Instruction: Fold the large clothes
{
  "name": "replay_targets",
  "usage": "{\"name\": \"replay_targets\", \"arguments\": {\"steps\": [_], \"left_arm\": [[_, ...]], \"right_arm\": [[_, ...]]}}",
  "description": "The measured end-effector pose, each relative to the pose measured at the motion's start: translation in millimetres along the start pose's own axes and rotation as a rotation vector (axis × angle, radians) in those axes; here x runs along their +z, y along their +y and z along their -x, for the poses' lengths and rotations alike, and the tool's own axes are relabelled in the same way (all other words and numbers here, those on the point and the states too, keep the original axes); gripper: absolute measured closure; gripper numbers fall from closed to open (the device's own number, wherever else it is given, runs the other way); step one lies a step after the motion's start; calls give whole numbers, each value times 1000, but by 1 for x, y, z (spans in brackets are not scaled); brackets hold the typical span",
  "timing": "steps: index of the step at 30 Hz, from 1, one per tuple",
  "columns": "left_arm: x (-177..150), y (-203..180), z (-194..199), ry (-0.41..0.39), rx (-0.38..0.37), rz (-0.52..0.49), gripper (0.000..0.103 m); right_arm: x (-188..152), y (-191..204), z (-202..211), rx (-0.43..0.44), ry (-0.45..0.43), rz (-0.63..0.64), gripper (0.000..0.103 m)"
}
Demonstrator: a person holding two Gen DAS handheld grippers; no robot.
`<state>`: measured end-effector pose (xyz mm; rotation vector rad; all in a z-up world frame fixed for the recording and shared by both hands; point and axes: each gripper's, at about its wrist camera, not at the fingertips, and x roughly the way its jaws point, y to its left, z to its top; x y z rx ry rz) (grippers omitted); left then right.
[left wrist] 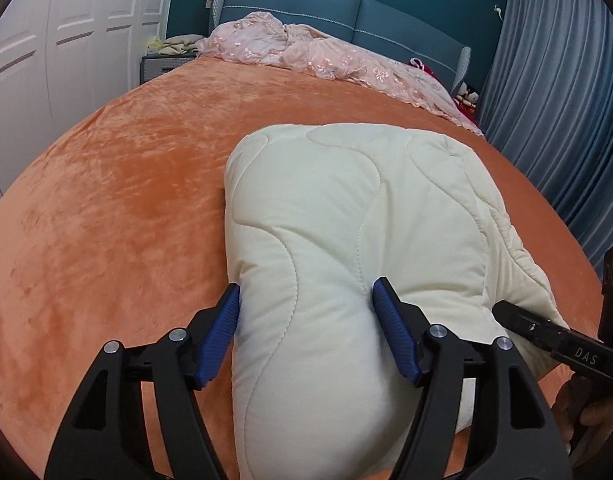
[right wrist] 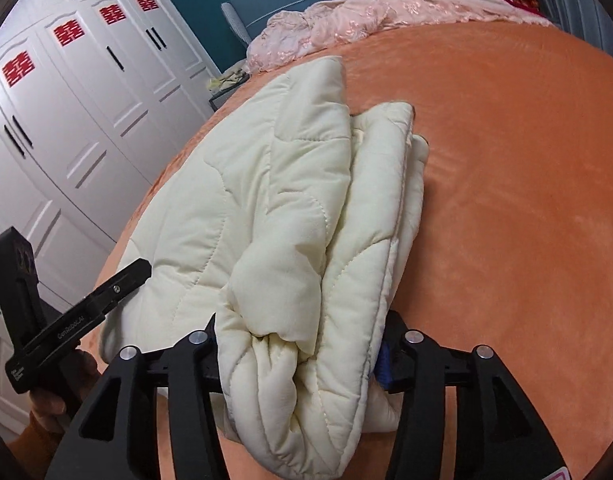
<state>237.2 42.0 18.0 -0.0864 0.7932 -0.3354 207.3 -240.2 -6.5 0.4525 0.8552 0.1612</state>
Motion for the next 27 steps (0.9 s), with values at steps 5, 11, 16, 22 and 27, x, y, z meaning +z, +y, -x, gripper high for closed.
{"name": "replay_targets", "arguments": {"steps": [5,11,16,22,27], "left_arm": [[4,-7,21,111,93,23,32],[13,-25,44,193,186,45,32],[24,-44,50,185,219,37,32],[44,-53,40,188,235,35,32],[47,-52,19,221,240,42,32]], "right_arm": [[-7,3,42,-98,52,-25,48],[8,48,93,-251,14,126,80],[26,78,87,-235,24,157,83],[36,79,56,-253,71,129,83],[36,68,32,-276,118,109,86]]}}
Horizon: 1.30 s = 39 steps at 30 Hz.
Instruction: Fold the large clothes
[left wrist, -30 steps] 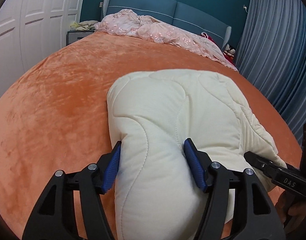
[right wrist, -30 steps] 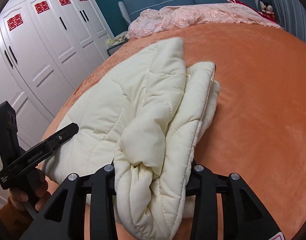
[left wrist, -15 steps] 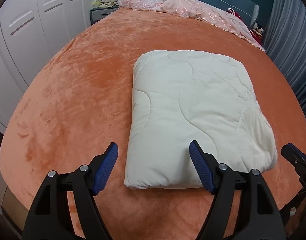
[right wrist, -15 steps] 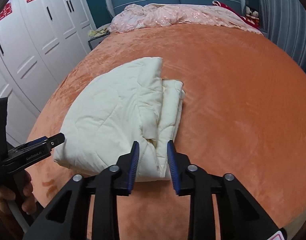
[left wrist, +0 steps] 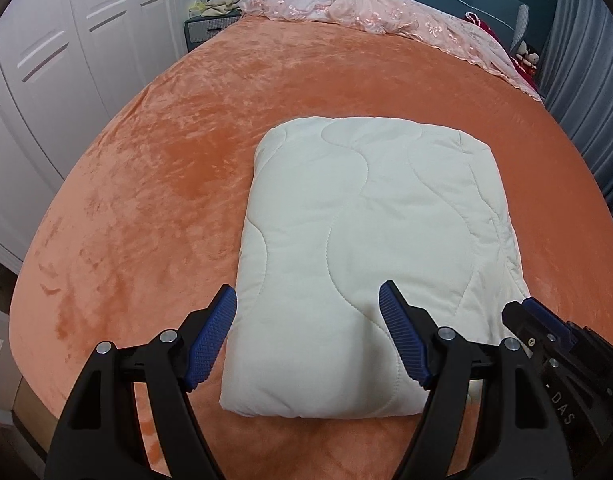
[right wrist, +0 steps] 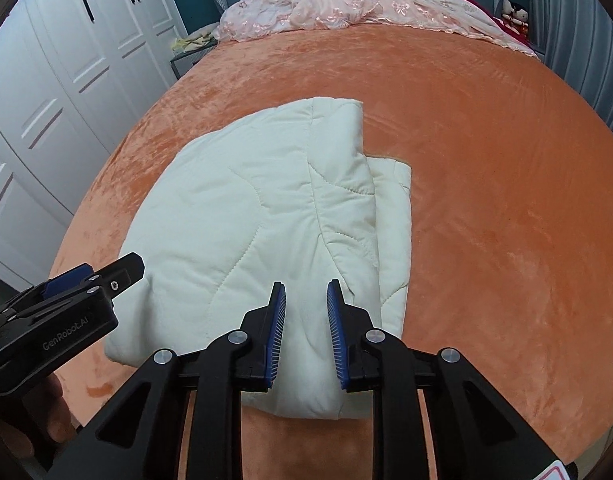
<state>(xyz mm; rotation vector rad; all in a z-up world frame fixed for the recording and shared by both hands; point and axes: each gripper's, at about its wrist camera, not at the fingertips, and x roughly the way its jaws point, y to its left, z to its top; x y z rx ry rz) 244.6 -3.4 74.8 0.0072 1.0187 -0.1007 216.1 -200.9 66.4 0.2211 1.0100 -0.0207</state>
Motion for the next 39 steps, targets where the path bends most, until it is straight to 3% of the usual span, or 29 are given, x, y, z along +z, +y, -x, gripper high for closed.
{"name": "replay_targets", "arguments": {"steps": [6,19,39], "left_arm": [[-6,-3,-24,46,3,-6,31],[-12,-11,-44,34,60,-38,22],[-17,-16,-67,16,106,-56,15]], "right_arm": [[-1,0,-25,-23,49,-2,86],[-6,-2,-49,-29,71,-3,86],[-18,2,-67,-37,60,3,85]]}}
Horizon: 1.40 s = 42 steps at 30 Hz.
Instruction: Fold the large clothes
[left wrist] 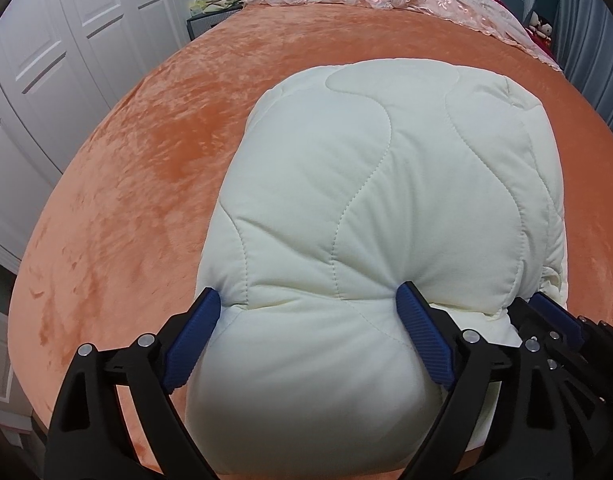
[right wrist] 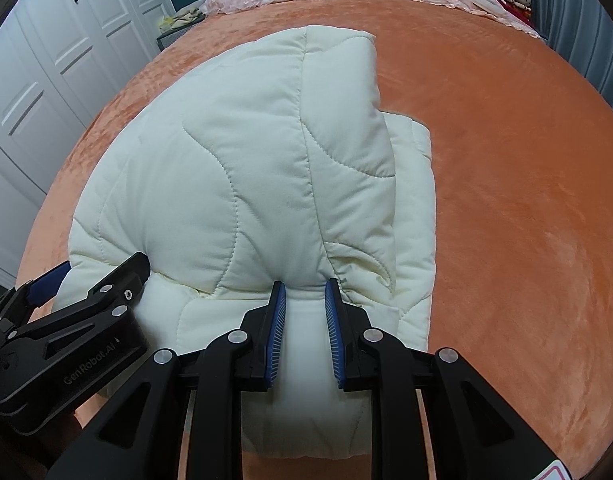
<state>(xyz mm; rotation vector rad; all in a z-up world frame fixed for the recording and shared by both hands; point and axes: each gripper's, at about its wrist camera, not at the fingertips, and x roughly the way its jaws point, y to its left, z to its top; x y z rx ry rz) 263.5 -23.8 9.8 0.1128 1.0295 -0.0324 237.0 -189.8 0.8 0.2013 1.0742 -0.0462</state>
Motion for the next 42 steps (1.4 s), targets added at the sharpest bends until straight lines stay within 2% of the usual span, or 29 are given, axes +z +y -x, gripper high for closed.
{"name": "replay_targets", "arguments": {"steps": [11,15,19,22,27,35,42], "left_arm": [[-3,-1,-1,-15,6,-2,15],[-2,5,12,-8,-38,28,15],[-9,17,40,-16,-111,94,15],[-20,15,64,-60,-118,92,15],[-42,9,92,-122,-60,62,15],[-83,2,109,-149,-31,58,15],[-119,-3,118,-196,0,54,15]], "right_arm": [[-1,13,3,-17,1,23,84],[-2,11,20,-2,-18,10,83],[-11,8,57,38,-91,6,62],[-24,10,81,11,-143,31,51],[-44,5,107,-14,-189,28,42],[-87,-4,127,-37,-243,32,32],[-121,-11,132,-45,-277,26,31]]}}
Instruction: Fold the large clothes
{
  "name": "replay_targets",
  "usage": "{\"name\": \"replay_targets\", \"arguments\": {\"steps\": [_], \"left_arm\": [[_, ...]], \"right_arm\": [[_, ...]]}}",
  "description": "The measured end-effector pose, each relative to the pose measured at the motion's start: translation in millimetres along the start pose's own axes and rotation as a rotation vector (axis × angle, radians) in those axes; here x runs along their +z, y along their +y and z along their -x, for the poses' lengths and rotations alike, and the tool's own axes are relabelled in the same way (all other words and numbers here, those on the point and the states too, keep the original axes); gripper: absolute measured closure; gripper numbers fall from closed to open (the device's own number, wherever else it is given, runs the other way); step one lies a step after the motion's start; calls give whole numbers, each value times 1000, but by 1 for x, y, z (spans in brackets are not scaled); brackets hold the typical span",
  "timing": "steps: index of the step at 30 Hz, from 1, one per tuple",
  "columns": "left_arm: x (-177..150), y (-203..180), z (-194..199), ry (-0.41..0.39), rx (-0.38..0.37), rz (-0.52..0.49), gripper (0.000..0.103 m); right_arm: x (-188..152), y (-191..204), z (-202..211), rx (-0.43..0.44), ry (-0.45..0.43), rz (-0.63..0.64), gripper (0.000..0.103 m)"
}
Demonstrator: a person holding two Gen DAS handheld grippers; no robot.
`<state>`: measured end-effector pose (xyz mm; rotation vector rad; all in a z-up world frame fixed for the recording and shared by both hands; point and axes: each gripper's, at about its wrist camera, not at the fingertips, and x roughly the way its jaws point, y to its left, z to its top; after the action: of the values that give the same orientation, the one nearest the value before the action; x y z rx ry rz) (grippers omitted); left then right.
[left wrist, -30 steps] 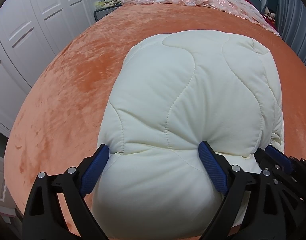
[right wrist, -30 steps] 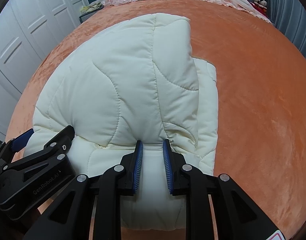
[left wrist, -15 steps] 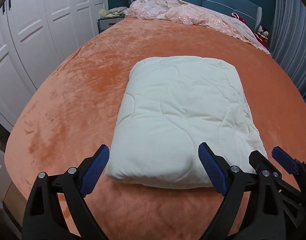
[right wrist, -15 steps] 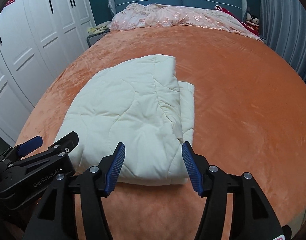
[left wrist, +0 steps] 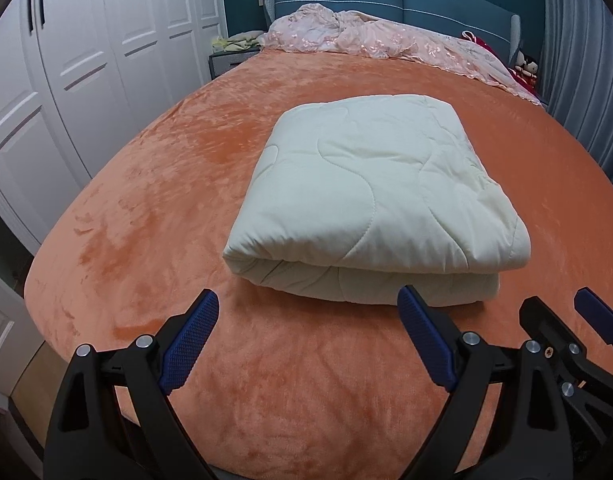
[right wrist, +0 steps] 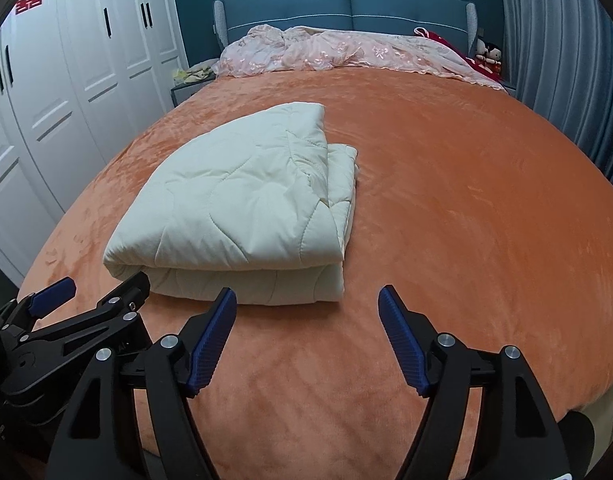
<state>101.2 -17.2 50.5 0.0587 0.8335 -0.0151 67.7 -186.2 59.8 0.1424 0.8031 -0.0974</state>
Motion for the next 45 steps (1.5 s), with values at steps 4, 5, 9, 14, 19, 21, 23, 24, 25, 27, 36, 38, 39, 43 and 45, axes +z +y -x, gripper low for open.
{"name": "replay_targets", "arguments": {"steps": [4,5,9,14,19,21,23,24,25,27,36,38,39,43,45], "left_arm": [[-19,-5,4,-27,11,-17,15],[-23,-6,4,-30,15,-25,15],[-40,-11,6,-36,23,-44,15],[-57,-13,3,-42,11,-46,15],[-69,-13,2,-45,13,-36,15],[-70,-11,1,-32,9,-17,15],[-71,-10,-1,-27,17,-13,15],[-72,-9,-1,-27,19,-11,15],[-72,-9,-1,-27,20,-11,15],[-72,-9,-1,-28,23,-11,15],[-71,-7,0,-37,23,1,15],[-71,-6,1,-38,24,-1,15],[-71,-6,1,-38,24,-2,15],[-71,-5,2,-40,28,-4,15],[-70,-5,2,-41,28,-2,15]], "right_arm": [[-19,-6,3,-17,-23,0,28],[-23,-8,3,-21,-23,-1,28],[-42,-14,5,-28,-25,-19,28],[-60,-20,5,-33,-39,-24,28],[-67,-18,7,-29,-43,-19,27],[-69,-16,5,-31,-38,-10,27],[-69,-14,4,-33,-31,-5,27],[-69,-14,4,-32,-31,-4,27],[-69,-14,4,-32,-30,-5,27],[-69,-14,3,-31,-28,-5,27],[-69,-12,4,-31,-32,-5,27],[-68,-11,4,-30,-31,-6,27],[-69,-10,4,-31,-31,-5,27],[-67,-9,4,-34,-31,-1,27],[-67,-9,5,-35,-31,1,27]]}}
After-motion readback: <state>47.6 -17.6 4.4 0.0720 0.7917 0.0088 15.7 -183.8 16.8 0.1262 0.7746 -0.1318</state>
